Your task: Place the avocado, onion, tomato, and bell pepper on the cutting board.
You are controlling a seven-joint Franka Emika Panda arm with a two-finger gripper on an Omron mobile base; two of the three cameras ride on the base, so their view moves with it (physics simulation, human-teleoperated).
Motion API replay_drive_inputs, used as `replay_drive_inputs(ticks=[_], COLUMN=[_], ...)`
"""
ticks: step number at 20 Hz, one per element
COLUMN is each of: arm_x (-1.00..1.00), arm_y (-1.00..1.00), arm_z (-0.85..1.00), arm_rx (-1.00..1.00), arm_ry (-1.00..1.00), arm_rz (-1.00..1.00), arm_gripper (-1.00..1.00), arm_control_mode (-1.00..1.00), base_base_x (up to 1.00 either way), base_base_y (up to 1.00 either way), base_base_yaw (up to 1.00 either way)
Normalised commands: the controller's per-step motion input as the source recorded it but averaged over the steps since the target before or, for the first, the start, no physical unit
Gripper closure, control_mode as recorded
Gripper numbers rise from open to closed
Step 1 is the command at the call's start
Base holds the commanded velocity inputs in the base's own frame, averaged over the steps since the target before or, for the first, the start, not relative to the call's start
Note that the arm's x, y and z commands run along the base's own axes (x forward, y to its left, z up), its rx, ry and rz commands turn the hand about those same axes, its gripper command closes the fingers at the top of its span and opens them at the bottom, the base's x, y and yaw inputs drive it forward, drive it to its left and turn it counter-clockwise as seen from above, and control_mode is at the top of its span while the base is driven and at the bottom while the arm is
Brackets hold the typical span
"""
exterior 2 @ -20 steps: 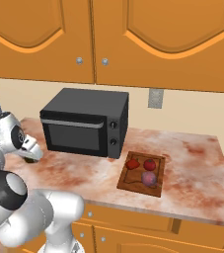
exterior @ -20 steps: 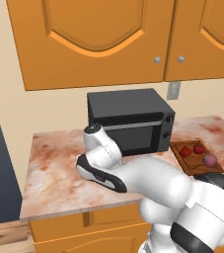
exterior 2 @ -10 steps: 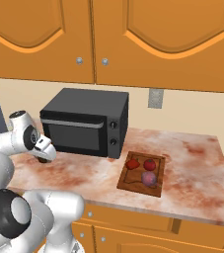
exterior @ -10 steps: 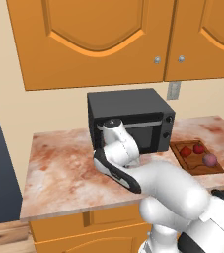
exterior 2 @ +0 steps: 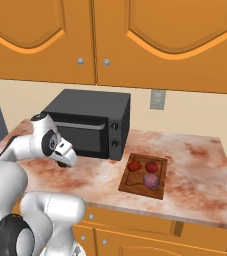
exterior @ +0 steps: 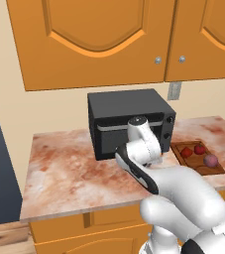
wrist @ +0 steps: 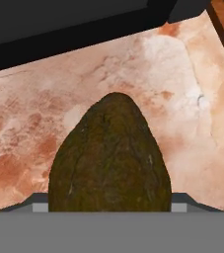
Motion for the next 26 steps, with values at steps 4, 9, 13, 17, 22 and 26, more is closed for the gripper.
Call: replay_drive_inputs(ticks=[4, 9, 13, 17, 22, 26], arm_x=[0.0, 0.0, 0.03, 0.2, 0.27, 0.34], arm_y=[-0.82, -0.86, -0.79, -0.75, -0.66, -0.52], arm_z=[0.0, 0.0, 0.01, 0.0, 0.0, 0.0], arm_rx=[0.0, 0.0, 0.0, 0.0, 0.0, 0.0], arm_ry=[0.0, 0.0, 0.01, 0.03, 0.01, 0.02], arm_rz=[-0.06, -0.08, -0.1, -0.12, -0.1, -0.09], arm_gripper=[1.0, 1.0, 1.0, 1.0, 1.0, 1.0], arm_control_mode=[-1.0, -1.0, -1.0, -1.0, -1.0, -1.0], base_base_x=[0.0, 0.0, 0.0, 0.0, 0.0, 0.0], base_base_y=[0.0, 0.0, 0.0, 0.0, 0.0, 0.0], base_base_yaw=[0.0, 0.0, 0.0, 0.0, 0.0, 0.0])
